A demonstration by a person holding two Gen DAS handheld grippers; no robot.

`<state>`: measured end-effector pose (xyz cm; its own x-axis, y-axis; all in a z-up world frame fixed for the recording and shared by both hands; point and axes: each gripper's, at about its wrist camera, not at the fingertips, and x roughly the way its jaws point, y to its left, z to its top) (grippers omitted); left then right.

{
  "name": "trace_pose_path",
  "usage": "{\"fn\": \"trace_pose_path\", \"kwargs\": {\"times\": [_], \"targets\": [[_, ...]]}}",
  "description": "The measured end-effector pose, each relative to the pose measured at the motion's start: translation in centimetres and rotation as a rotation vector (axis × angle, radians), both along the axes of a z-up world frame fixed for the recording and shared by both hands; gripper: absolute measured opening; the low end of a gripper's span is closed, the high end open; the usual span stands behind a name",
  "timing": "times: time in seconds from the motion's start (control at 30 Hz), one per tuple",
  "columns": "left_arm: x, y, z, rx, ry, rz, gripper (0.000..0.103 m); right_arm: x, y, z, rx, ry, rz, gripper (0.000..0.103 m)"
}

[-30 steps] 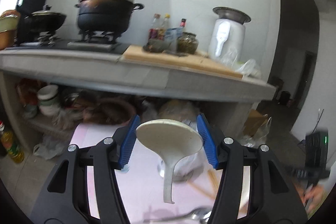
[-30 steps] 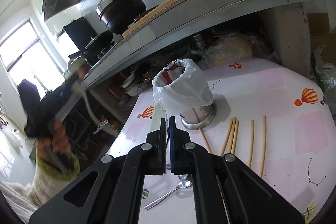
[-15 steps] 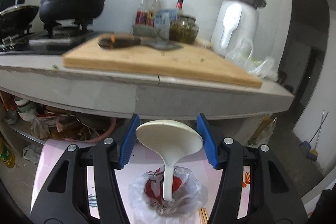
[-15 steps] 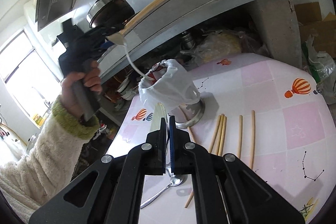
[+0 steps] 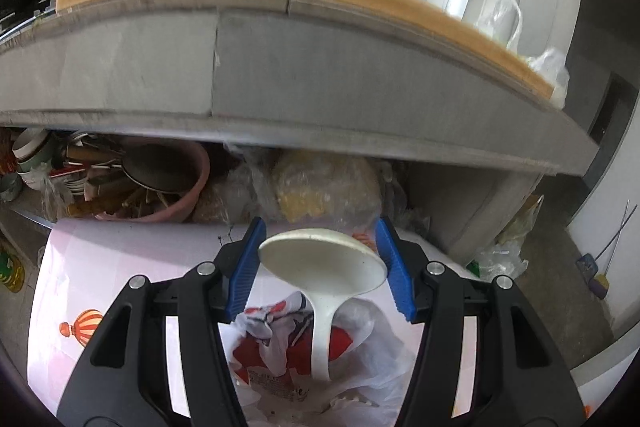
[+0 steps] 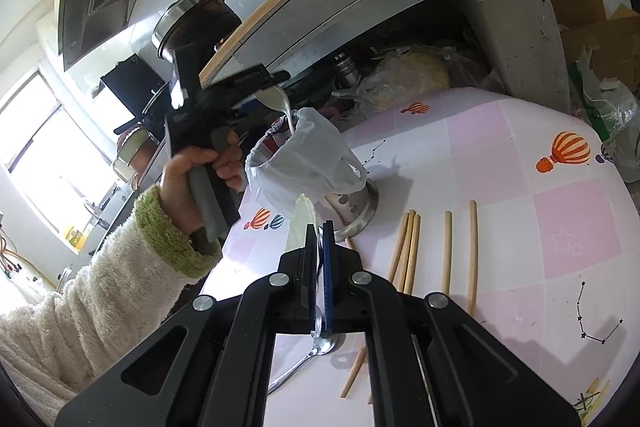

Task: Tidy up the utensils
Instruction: 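Carry the white ladle with the left tool over the bagged utensil holder, then lower the ladle into the holder and open the left tool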

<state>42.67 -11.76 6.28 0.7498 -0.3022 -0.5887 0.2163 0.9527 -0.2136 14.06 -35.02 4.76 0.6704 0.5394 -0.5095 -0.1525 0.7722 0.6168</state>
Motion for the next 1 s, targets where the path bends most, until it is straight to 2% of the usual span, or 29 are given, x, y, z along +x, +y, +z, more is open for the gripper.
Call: {"fn": "trace_pose_path", "kwargs": {"times": [0.3,0.53,0.77,1.0], "targets": [[-1.3,-1.1,-1.0,0.099,-0.026,-0.022,0.054,0.1,-0.3,-0.1,0.011,0.002,-0.006,0.003],[-2.1,-0.7,-0.9,0.134,-0.03,-0.024,0.054,0.0,-0.5,0.2,0.013,-0.002,-0.005,0.003],[-3.3,-0.3,-0.4,0.214,-0.037,-0.007,0.056,-0.2,-0.4,0.5,0.008,-0.007,-0.003,0.003],[-3.9,1.5,-0.2,0.246,-0.03,0.04,0.056,-0.7,-0.2,1.2,-0.01,-0.02,-0.004,0.003]]}}
